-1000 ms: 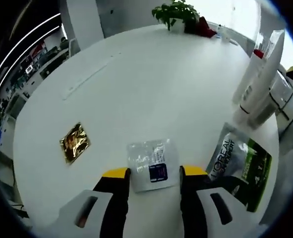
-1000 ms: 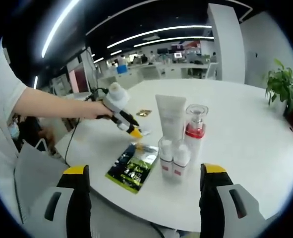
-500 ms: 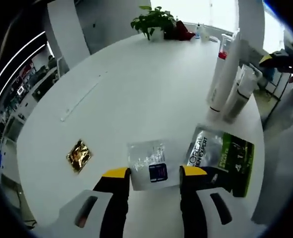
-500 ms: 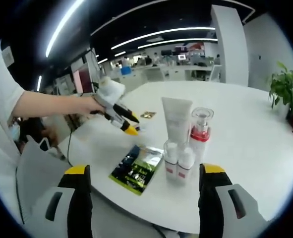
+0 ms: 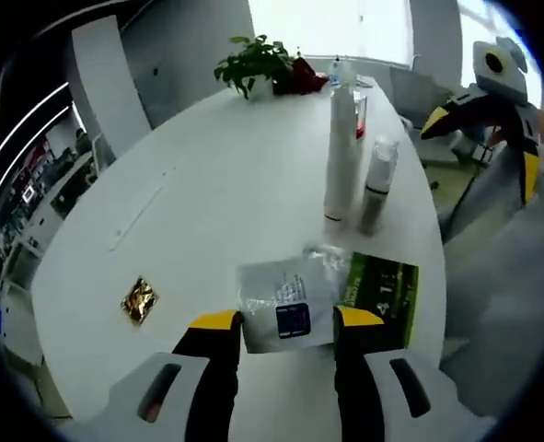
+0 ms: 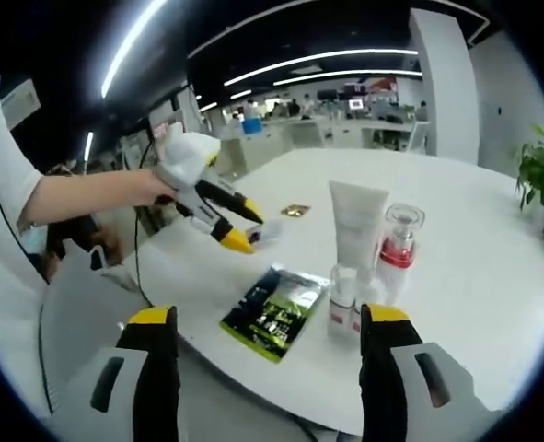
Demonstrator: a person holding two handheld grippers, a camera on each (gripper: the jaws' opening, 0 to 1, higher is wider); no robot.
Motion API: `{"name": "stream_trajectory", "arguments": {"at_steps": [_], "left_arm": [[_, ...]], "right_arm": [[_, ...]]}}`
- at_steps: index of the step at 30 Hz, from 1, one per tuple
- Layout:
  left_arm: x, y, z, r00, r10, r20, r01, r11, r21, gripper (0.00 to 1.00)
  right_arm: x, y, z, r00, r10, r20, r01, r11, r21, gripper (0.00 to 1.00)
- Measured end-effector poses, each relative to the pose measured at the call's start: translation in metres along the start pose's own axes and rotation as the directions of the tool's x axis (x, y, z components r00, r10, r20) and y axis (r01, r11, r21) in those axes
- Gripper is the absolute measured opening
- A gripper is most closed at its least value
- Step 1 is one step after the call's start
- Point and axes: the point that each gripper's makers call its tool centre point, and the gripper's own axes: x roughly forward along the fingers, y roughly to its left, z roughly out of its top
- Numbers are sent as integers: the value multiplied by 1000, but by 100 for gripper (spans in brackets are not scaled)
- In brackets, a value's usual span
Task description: Arrange the skincare products in the storage area until every visible bottle or jar stands upright without overlapping.
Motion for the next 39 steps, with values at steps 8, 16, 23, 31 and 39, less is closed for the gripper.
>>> {"name": "stream_trajectory", "arguments": {"at_steps": [8,16,23,31,39], "left_arm": [[-25,-26,4,999,8,32,-8,1000,12,44],[-43,-48,10,997,-8,77,5,999,32,44],[-57,-70,15,997,-24,72,18,996,87,44],[-68,-89,21,995,-54,84,45,993,106,44],[-73,-100,30,991,-89,104,75,988,134,44]], "right_arm": [[3,15,1,992,122,-8,-122,992,45,64],[27,35,12,973,230,23,-232,966,114,52],[56,39,21,951,304,57,-308,923,228,38],[62,53,22,932,358,59,-360,895,265,25],[60,66,24,901,422,101,-430,838,337,7]]}}
